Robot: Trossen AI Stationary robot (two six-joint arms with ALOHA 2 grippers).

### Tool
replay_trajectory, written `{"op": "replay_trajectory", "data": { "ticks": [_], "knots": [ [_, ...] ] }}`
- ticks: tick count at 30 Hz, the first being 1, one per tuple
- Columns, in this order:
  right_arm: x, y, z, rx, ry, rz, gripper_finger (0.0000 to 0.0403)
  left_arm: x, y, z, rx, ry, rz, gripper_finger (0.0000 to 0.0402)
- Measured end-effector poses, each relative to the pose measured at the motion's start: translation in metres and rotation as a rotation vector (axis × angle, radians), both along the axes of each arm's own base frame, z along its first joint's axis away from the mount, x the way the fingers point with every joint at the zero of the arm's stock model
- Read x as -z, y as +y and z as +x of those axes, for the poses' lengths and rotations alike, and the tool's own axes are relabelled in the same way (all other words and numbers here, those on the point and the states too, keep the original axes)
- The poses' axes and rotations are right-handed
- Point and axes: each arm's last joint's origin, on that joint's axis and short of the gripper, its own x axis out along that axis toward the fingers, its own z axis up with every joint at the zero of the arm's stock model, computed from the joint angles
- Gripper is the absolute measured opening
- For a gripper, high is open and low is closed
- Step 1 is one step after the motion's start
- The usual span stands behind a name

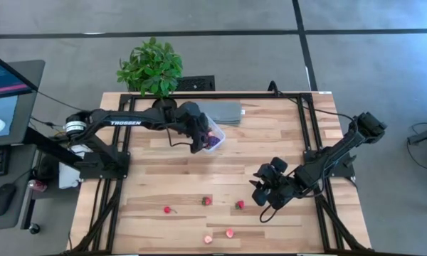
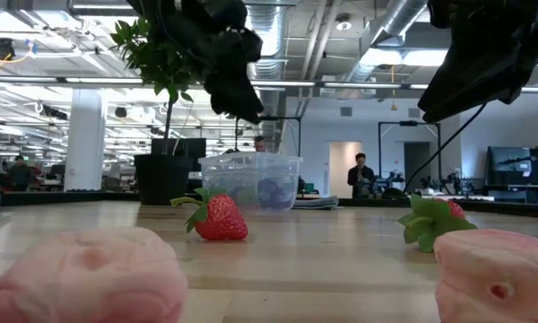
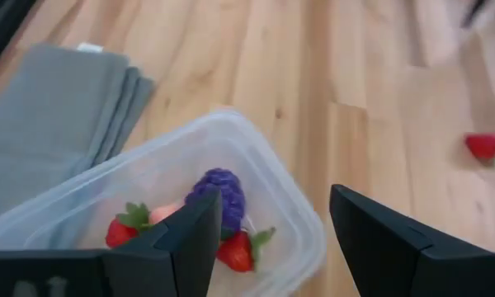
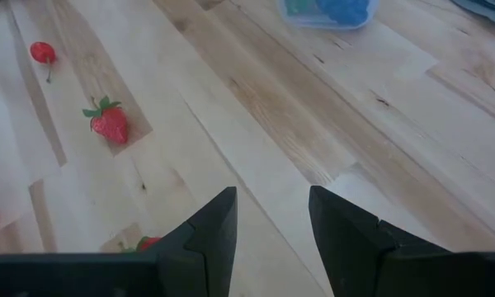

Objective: Pick and placing Produce into tupperware
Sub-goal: Put the red cherry into the transparent bin

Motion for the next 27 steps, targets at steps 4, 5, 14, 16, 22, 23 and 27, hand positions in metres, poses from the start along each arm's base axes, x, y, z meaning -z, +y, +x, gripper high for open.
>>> {"op": "replay_trajectory", "data": {
  "ticks": [4,5,14,16,22,23,27],
  "knots": [
    [0.0,0.0,-0.001,-0.001,0.007,-0.006,0.0175,-0.013,-0.011,-0.009,0.045,0.043,0.007,0.0217],
    [0.001,-0.001,-0.001,-0.001,0.012,-0.009,0.0175,-0.017,-0.014,-0.013,0.052,0.049,0.005,0.0217],
    [0.002,-0.004,-0.004,0.003,0.052,-0.04,0.0175,-0.034,-0.055,-0.054,0.08,0.133,-0.038,0.0217],
    [0.003,-0.006,-0.004,0.008,0.061,-0.046,0.0175,-0.033,-0.065,-0.064,0.074,0.141,-0.042,0.0217],
    [0.007,-0.008,-0.001,0.019,0.08,-0.06,0.0175,-0.023,-0.097,-0.092,0.063,0.157,-0.094,0.0217],
    [0.007,-0.008,-0.001,0.017,0.08,-0.062,0.0175,-0.02,-0.102,-0.097,0.066,0.165,-0.102,0.0217],
    [0.007,-0.012,0.001,0.011,0.094,-0.083,0.0175,-0.01,-0.126,-0.111,0.087,0.194,-0.142,0.0217]
  ]
}}
